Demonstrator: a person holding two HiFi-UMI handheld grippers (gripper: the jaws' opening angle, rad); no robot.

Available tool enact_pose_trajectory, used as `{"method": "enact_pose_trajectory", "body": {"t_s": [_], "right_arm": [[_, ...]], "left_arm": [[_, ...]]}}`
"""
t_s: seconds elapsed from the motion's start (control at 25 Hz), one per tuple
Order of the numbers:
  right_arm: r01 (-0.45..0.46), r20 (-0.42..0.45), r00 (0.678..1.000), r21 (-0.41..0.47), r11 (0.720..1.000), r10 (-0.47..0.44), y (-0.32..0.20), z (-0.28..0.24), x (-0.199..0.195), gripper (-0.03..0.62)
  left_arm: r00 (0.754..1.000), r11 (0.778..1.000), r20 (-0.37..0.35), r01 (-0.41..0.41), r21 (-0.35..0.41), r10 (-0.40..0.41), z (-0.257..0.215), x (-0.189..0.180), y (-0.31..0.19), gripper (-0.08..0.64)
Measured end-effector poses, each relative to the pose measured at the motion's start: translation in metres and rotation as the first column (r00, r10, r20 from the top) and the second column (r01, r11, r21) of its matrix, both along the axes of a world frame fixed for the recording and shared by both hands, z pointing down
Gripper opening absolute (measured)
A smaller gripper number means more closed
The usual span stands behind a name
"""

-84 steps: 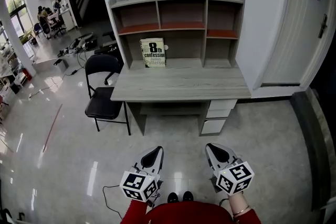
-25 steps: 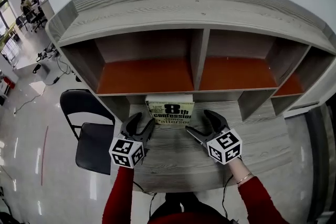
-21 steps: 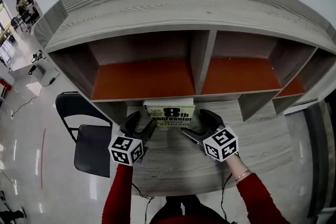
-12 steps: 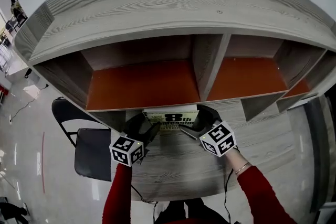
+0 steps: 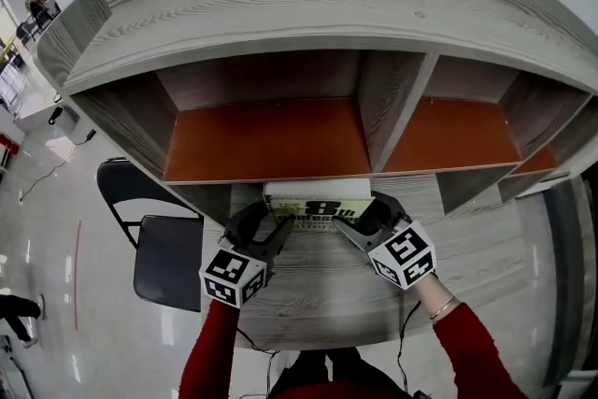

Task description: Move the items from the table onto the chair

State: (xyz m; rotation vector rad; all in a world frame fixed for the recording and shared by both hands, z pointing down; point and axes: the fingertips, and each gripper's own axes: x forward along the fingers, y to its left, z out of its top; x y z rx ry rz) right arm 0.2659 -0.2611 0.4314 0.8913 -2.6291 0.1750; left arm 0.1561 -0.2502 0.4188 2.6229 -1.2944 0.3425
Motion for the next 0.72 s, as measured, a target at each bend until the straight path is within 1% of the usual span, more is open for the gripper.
{"method": "enact_pose_trajectory", "body": {"t_s": [0.12,0.2,0.36,0.44,0.56,0.72], "right_arm": [[0.044,0.015,0.999,-0.033,0.998,-0.043,0.031,-0.026,-0.002,0.264],[0.076,0.025,0.997,-0.053,0.996,-0.075,0.052,-0.039,-0.008,0.264],[0.156,0.050,0.987,-0.061,0.986,-0.153,0.083,-0.050,-0.033,0.262],[0.221,0.076,0.974,-0.065,0.973,-0.216,0.095,-0.054,-0.057,0.262],[0.317,0.110,0.945,-0.064,0.946,-0.309,0.118,-0.065,-0.098,0.262],[0.371,0.119,0.924,-0.060,0.927,-0.363,0.141,-0.069,-0.150,0.262]], "left_arm": [[0.999,1.000,-0.028,0.020,-0.020,-0.021,-0.024,-0.002,0.034,0.201],[0.998,0.998,-0.044,0.051,-0.035,-0.053,-0.035,-0.008,0.059,0.199],[0.986,0.987,-0.035,0.160,-0.028,-0.161,-0.048,-0.032,0.099,0.199],[0.972,0.972,-0.018,0.235,-0.015,-0.236,-0.055,-0.054,0.118,0.199],[0.938,0.938,-0.009,0.347,-0.004,-0.347,-0.068,-0.091,0.151,0.199],[0.909,0.909,-0.008,0.417,0.020,-0.417,-0.073,-0.140,0.180,0.199]]}}
